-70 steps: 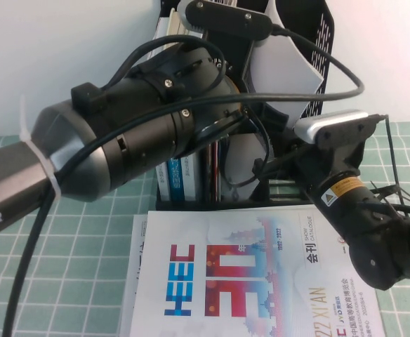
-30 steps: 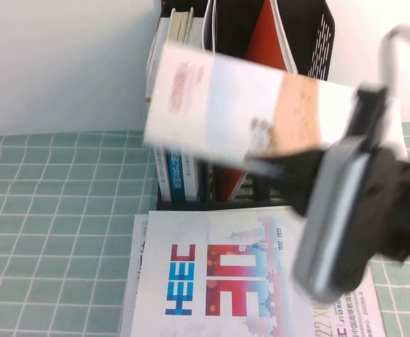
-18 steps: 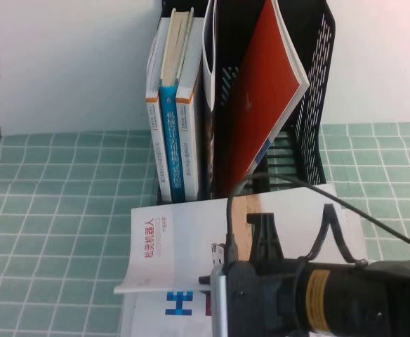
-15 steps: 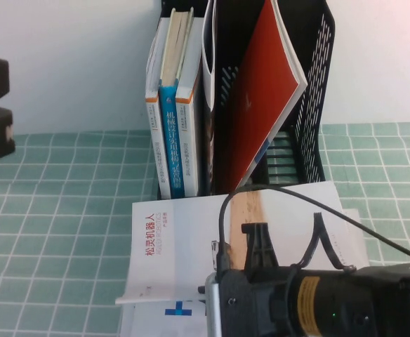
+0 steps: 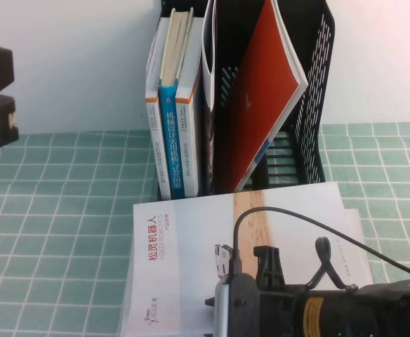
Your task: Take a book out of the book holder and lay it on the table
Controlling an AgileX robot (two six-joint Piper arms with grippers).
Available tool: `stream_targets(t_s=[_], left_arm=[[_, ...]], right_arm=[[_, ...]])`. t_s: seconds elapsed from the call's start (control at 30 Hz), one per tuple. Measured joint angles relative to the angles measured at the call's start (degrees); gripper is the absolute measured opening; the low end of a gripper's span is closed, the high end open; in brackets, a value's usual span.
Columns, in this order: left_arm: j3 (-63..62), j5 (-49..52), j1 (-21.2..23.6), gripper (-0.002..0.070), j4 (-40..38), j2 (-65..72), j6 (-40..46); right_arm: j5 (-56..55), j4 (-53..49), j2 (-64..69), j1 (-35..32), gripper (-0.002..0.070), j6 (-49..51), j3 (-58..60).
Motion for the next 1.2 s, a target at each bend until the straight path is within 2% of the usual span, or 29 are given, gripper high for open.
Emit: stream_targets(t_s=[0.03, 0.13, 0.23, 0.33, 0.4, 0.47, 0.57, 0.63, 0.7, 0.87, 1.07, 1.13, 1.2], left_arm=[[0.0, -0.5, 0.0, -0.0003, 0.1, 0.0, -0.1], [0.0, -0.9, 0.0, -0.0002, 0.2, 0.0, -0.1], [0.0, -0.5, 0.0, -0.0002, 0.2, 0.0, -0.1], [0.0, -0.4, 0.0, -0.0002, 0.2, 0.0, -0.2], [0.0, -0.8, 0.0, -0.0003, 0.7, 0.0, -0.5], [0.0, -2.3, 0.0, -0.0003, 1.7, 0.0, -1.3], [0.0, -6.4, 0.0, -0.0002, 2.3, -0.1, -1.8], [0.0, -9.3, 0.0, -0.0002, 2.4, -0.2, -2.0], [0.6, -12.2, 0.0, -0.0003, 2.4, -0.8, -2.1], [5.4, -16.8, 0.0, -0.0003, 3.4, -5.0, -2.1], [18.0, -18.3, 0.0, -0.0003, 6.5, -13.8, -1.7], [22.8, -20.0, 0.0, -0.0003, 7.0, -16.6, -1.7], [28.4, -22.7, 0.0, -0.0003, 7.2, -19.4, -1.8]], right_arm=[[-0.7, 0.0, 0.0, 0.0, 0.0284, 2.7, -0.1], [-3.8, -0.7, -0.1, 0.0, 0.0407, 12.3, 0.0], [-9.9, -7.3, -1.4, 0.0, 0.0449, 23.6, 0.1], [-19.0, -15.6, -3.0, 0.0, 0.0454, 33.5, -0.3], [-24.3, -19.5, -3.8, 0.0, 0.0424, 36.4, -1.4], [-26.4, -21.5, -4.8, 0.0, 0.0352, 36.8, -3.2], [-24.4, -22.7, -7.1, 0.0, 0.0151, 35.1, -7.7], [-19.1, -23.2, -9.7, 0.0, 0.0065, 32.7, -11.1], [-11.7, -24.0, -12.5, 0.0, 0.0031, 30.1, -13.8], [17.4, -23.2, -20.9, 0.0, 0.0006, 23.9, -16.7], [54.0, 3.9, -31.0, 0.0, 0.0003, -4.6, -17.1], [58.7, 12.9, -34.9, 0.0, 0.0003, -10.2, -15.5], [59.2, 19.0, -38.9, 0.0, 0.0003, -11.5, -12.5]])
